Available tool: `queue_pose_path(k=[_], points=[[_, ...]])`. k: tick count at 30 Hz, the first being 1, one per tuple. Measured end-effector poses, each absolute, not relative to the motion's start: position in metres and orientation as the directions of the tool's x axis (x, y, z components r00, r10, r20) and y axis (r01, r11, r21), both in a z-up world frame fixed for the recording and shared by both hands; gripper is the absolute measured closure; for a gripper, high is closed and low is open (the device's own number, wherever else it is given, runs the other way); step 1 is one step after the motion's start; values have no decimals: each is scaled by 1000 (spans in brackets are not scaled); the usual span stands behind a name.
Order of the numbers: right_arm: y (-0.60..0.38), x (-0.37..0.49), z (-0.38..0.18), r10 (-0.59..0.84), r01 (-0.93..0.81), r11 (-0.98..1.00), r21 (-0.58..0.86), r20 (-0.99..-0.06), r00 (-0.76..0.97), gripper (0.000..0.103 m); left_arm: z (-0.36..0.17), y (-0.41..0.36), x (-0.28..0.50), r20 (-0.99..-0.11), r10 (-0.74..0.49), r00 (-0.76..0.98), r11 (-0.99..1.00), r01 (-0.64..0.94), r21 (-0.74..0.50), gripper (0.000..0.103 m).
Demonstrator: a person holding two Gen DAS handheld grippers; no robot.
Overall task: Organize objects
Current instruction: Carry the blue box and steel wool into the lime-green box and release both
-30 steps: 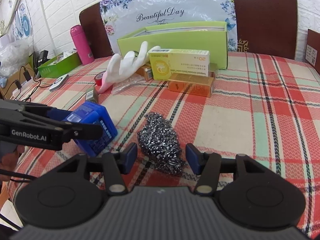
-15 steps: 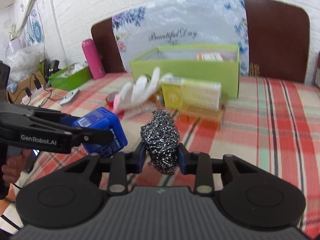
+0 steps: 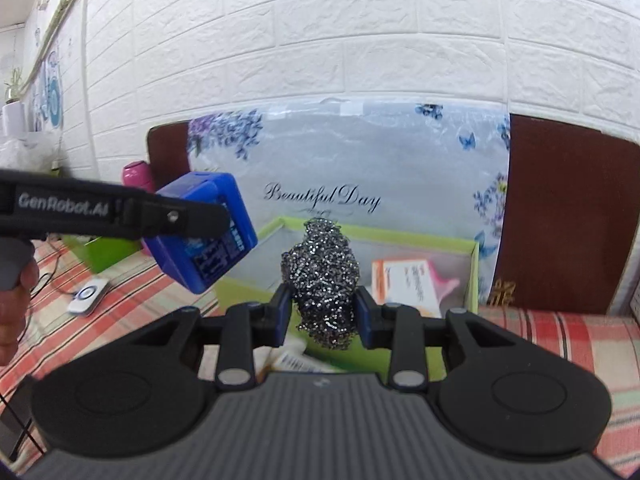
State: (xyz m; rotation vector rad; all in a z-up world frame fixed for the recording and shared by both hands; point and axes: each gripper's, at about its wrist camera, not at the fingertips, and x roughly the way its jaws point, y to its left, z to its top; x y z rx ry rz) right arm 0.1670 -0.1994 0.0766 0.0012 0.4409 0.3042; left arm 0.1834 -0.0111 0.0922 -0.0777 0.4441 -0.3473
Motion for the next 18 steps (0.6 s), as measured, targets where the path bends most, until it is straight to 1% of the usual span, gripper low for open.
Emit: queue_pose_path(k=[3, 7, 10, 11, 12, 13, 14, 15, 16, 18], points=[[-197, 199, 74, 264, -267, 962, 54, -430, 863, 70, 89, -16, 219, -414, -333, 847, 943, 292, -161, 44], [-194, 234, 63, 218, -232, 972, 25, -448, 867, 70, 76, -21, 260, -448, -307, 839, 951, 252, -180, 44], [-192, 257, 50, 207, -219, 975, 30, -465, 861, 70, 62, -23, 283, -473, -271, 838, 962, 216, -169, 44], [-191, 264, 45, 207, -221, 975, 27, -475, 855, 67, 57, -24, 290, -473, -264, 841, 963, 208, -169, 44], [-189, 271, 39, 204, -225, 974, 17, -491, 847, 61, 51, -23, 296, -466, -259, 846, 964, 199, -175, 41], [-186, 276, 32, 195, -225, 974, 1, -509, 839, 58, 46, -22, 300, -470, -251, 846, 966, 191, -174, 28], [-184, 278, 27, 176, -215, 976, -15, -520, 836, 50, 42, -20, 303, -487, -233, 842, 971, 172, -166, 23], [-185, 277, 25, 168, -210, 977, -23, -520, 837, 43, 40, -18, 303, -496, -219, 840, 974, 157, -164, 21], [-187, 274, 24, 171, -212, 977, -23, -508, 844, 39, 37, -14, 302, -496, -220, 840, 973, 154, -170, 20], [-193, 265, 25, 164, -199, 980, -24, -472, 866, 14, 33, -5, 300, -502, -225, 835, 970, 142, -198, 18]])
